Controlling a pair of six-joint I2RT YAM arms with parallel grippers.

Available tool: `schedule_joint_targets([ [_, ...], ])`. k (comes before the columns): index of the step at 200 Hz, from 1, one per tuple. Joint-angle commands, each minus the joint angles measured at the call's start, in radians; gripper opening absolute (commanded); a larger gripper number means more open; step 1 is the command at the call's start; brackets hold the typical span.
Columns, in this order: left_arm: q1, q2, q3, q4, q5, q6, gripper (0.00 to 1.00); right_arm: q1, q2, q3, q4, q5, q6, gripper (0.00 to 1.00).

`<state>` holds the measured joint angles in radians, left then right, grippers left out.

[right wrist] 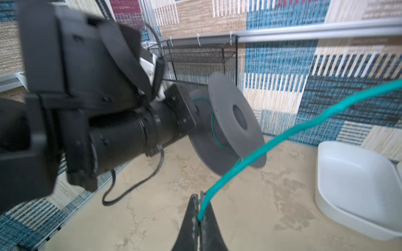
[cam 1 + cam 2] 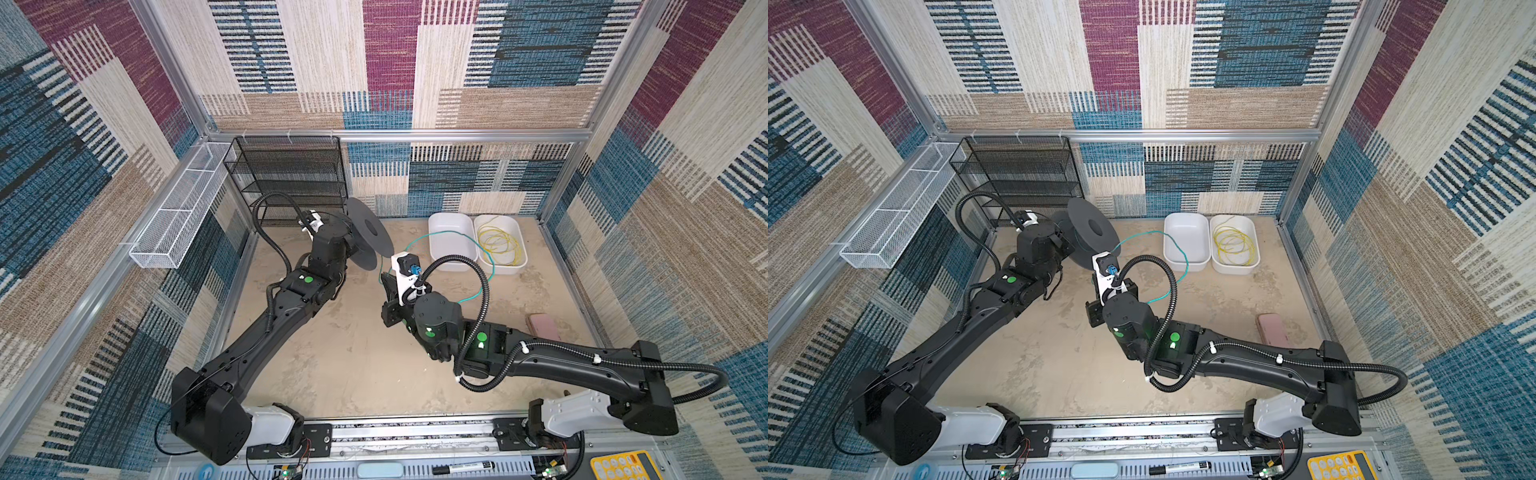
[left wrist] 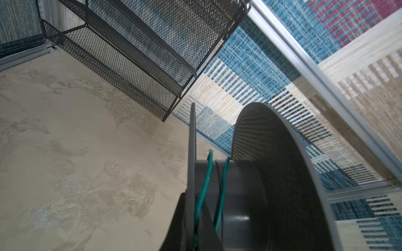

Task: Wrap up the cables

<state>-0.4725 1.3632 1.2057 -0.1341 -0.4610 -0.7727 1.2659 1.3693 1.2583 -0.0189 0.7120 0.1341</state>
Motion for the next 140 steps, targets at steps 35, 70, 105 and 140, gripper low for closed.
schedule_joint_targets([
  [35, -0.037, 0.066, 0.002, -0.042, 0.052, 0.224, 0.00, -0.030, 0.012, 0.180, 0.111, 0.047, -0.384, 0.00],
  [70, -0.100, 0.073, -0.048, -0.053, 0.077, 0.341, 0.00, -0.126, 0.047, 0.294, 0.088, -0.033, -0.462, 0.00],
  [105, -0.173, 0.056, -0.104, -0.074, 0.055, 0.447, 0.00, -0.202, 0.065, 0.337, 0.092, -0.146, -0.530, 0.00],
  [140, -0.233, -0.004, -0.210, -0.062, 0.023, 0.504, 0.00, -0.332, 0.047, 0.379, 0.033, -0.348, -0.470, 0.00],
])
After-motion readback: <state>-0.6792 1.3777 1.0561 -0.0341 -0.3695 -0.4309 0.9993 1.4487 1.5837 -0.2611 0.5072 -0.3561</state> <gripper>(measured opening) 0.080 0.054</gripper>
